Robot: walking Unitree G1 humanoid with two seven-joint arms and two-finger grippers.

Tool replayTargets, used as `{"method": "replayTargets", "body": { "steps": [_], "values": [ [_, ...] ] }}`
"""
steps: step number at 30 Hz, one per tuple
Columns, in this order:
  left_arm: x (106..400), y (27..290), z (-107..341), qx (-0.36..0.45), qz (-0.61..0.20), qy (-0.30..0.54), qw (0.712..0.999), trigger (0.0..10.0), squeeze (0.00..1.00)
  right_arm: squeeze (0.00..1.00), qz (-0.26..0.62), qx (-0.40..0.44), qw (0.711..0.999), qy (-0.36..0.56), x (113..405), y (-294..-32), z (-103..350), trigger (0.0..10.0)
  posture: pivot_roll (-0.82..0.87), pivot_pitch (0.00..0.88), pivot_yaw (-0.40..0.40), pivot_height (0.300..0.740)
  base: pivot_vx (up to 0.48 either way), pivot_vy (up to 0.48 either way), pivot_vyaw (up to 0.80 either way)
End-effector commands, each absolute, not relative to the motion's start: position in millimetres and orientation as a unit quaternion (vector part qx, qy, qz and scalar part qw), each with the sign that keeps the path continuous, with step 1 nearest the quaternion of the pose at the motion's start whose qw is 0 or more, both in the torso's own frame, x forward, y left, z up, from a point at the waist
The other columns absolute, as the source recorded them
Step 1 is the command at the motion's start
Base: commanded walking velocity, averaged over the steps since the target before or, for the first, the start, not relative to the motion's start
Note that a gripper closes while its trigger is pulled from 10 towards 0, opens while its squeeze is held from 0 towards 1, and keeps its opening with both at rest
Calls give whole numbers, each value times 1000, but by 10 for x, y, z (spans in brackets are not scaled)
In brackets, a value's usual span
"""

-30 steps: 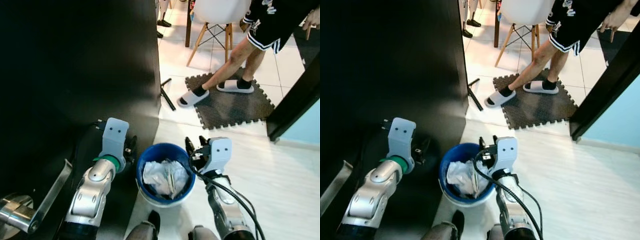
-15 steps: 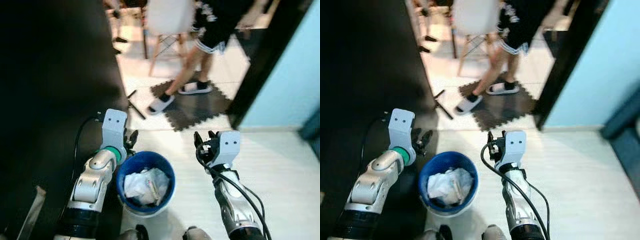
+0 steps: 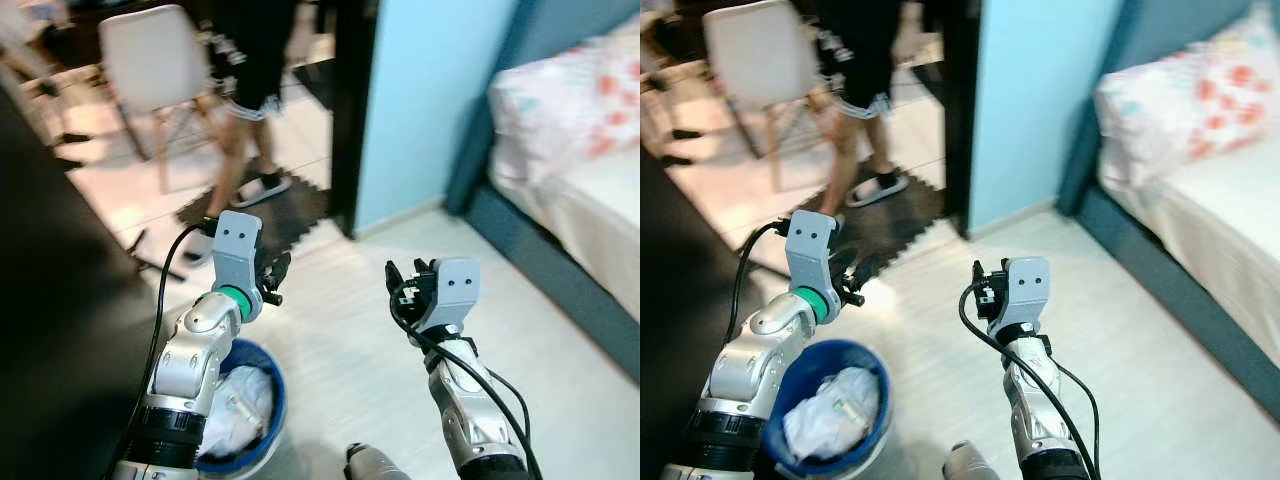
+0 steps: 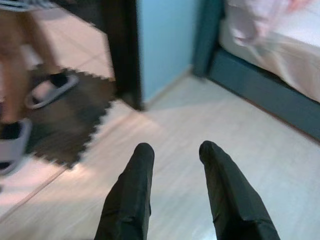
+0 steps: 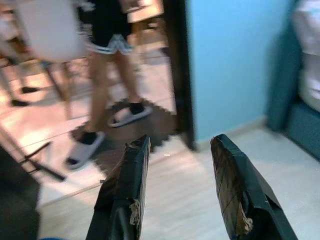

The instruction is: Clean up the room

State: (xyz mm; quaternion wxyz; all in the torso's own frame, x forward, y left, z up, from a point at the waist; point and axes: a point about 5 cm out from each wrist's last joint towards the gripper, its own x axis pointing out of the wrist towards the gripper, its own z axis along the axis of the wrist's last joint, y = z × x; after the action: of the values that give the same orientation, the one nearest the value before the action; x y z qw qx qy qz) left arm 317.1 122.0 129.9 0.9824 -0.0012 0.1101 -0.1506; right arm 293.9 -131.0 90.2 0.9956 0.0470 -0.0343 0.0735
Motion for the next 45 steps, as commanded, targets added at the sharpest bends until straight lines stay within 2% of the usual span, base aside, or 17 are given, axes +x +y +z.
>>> {"method": "replayTargets", "body": {
  "steps": [1, 34, 45],
  "values": [
    [3169, 1259, 1260, 1, -148, 116, 982, 10000, 0, 0, 69, 58, 996, -23, 2909, -1302, 858, 10000, -151, 40, 144, 740, 0, 0, -800],
    [3180, 1204, 1339, -12, -172, 93, 981, 10000, 0, 0, 70, 63, 995, -20, 2930, -1267, 884, 10000, -146, 42, 153, 740, 0, 0, -800],
    [3208, 1173, 1409, 23, -189, 52, 980, 10000, 0, 0, 67, 67, 995, -25, 2946, -1259, 906, 10000, -153, 32, 163, 740, 0, 0, -800]
  ]
}}
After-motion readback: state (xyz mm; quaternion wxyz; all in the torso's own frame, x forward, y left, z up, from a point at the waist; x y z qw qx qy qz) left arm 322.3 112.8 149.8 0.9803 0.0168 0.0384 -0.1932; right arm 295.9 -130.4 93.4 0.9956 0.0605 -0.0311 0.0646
